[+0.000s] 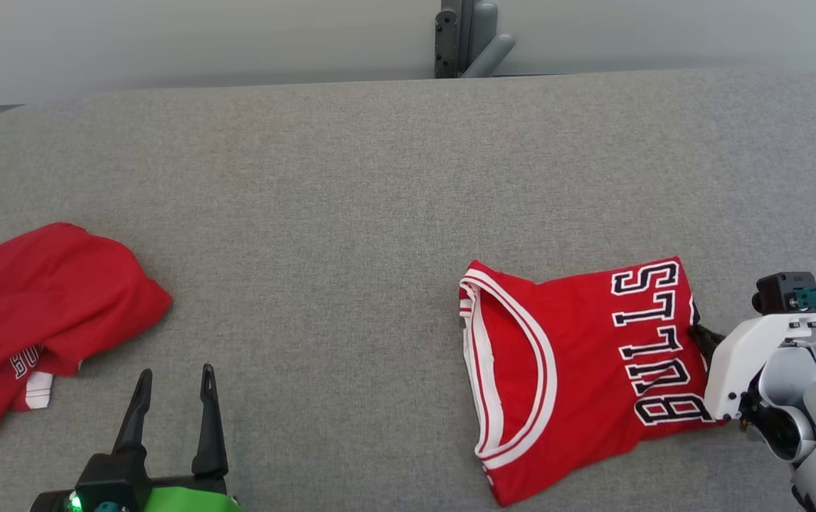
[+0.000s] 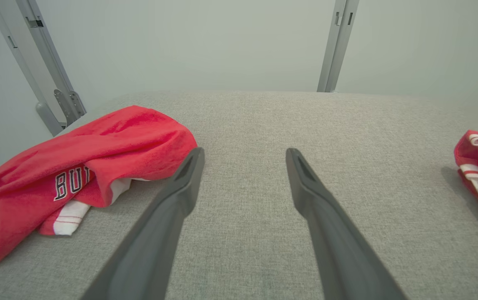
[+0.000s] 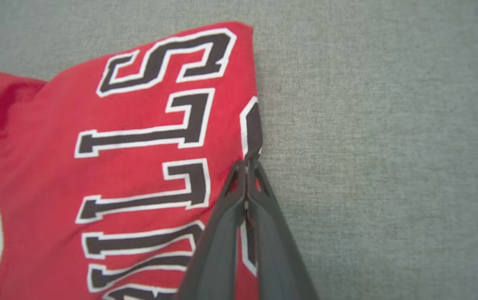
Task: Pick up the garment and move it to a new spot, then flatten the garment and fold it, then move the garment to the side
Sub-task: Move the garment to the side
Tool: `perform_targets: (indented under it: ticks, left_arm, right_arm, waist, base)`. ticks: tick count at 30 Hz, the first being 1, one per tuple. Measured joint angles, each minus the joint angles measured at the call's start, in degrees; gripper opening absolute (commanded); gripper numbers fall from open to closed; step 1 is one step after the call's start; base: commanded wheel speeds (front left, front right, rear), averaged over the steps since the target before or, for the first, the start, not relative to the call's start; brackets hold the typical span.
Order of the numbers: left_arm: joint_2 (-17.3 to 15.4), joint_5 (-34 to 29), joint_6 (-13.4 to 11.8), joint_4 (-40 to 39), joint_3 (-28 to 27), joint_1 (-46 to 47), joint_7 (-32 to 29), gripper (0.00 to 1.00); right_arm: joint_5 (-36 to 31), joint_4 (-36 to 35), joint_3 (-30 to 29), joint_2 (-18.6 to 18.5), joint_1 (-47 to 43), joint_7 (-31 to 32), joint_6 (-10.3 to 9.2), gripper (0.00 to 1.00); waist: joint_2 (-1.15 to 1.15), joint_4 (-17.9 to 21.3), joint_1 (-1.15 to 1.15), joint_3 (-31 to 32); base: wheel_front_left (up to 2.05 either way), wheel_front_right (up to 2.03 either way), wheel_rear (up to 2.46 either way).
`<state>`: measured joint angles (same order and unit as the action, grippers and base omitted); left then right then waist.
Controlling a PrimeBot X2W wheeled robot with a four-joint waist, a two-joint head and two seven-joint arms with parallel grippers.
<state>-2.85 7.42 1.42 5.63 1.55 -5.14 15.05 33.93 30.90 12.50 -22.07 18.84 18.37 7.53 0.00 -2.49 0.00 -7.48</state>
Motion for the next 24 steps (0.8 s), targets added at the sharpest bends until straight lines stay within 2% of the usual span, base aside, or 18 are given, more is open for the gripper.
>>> perform_targets:
  ticks: [11, 17, 24]
  left_arm:
    - [0.00, -0.23, 0.04, -1.10, -0.77, 0.61, 0.00, 1.00]
    - [-0.18, -2.04, 1.11, -1.12, -1.24, 1.66, -0.01, 1.00]
    - [-2.60, -4.69, 2.70, -1.18, -0.27, 5.70, 0.00, 1.00]
  right_arm:
    - [0.20, -0.27, 2.18, -3.37, 7.71, -2.35, 0.01, 0.00]
    - [-0.75, 1.57, 2.78, -3.24, 12.43, -4.49, 0.01, 0.00]
    - [-4.02, 5.53, 1.71, -2.26, 18.42, -9.65, 0.00, 0.00]
  waist:
    - [0.00, 2.59, 0.00, -1.07]
    - [0.00, 6.78, 0.00, -2.30]
    - [0.00, 12.45, 0.00, -5.07]
  base:
    - [0.00, 0.00, 0.00]
    - [0.00, 0.00, 0.00]
    - [0.00, 0.00, 0.00]
